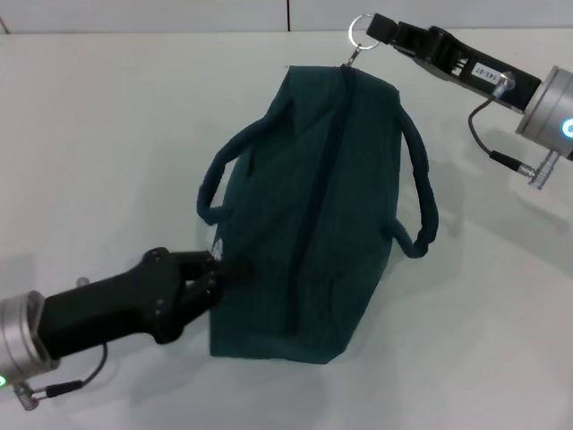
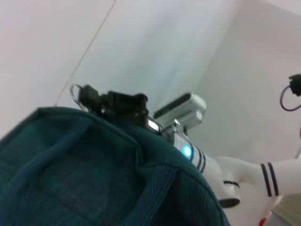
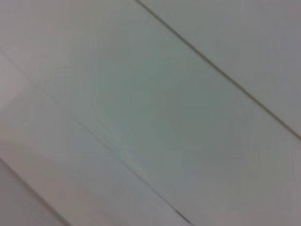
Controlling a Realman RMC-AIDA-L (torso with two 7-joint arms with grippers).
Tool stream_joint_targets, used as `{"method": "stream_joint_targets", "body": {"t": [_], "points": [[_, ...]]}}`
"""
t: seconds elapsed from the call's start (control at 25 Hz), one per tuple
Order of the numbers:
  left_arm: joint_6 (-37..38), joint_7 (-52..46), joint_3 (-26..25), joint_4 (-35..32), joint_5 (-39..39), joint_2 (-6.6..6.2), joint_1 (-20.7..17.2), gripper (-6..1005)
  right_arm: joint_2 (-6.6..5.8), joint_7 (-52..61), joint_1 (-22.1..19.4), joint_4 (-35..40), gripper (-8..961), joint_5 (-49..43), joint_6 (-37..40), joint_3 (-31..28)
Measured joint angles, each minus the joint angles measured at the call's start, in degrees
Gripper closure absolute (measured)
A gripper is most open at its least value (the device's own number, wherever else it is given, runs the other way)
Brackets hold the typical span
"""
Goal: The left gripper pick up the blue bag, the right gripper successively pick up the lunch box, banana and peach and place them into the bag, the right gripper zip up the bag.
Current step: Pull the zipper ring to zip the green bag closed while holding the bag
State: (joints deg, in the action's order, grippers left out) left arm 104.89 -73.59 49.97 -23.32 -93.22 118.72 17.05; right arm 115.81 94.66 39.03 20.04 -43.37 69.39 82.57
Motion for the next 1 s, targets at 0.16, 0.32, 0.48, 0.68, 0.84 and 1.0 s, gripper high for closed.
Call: {"method": "stream_joint_targets", "body": {"t": [0.16,0.32,0.48,0.68,0.84,1.0], "points": [[-1.32,-0.30,-3.49,0.02,0.21,0.09,-0.98,862,0.02,-0.06,-0.55,0.01,950,0.35,-0.32,-0.01],[-4.55,-0.34,-4.71,0.12,0.33,0.60,-1.15,854,0.03,-0.09,-0.86,0.03,950,0.37,0.36,-0.02],[-6.43,-0.83,-5.85,0.93,0.63,0.60,-0.70,847,0.03,-0.09,-1.23,0.33,949,0.32,1.28,0.09],[-6.89,-3.10,-11.12,1.23,1.41,0.61,-0.79,778,-0.10,-0.43,-3.68,1.21,950,0.34,3.40,0.03],[-6.89,-6.01,-14.56,0.65,1.59,0.38,-0.57,652,-0.22,-1.72,-5.25,1.88,950,0.51,4.81,-0.35],[-6.95,-8.06,-14.82,-1.09,1.66,-0.09,-0.43,489,-0.24,-2.25,-7.18,3.74,949,0.57,5.53,-1.02]]}}
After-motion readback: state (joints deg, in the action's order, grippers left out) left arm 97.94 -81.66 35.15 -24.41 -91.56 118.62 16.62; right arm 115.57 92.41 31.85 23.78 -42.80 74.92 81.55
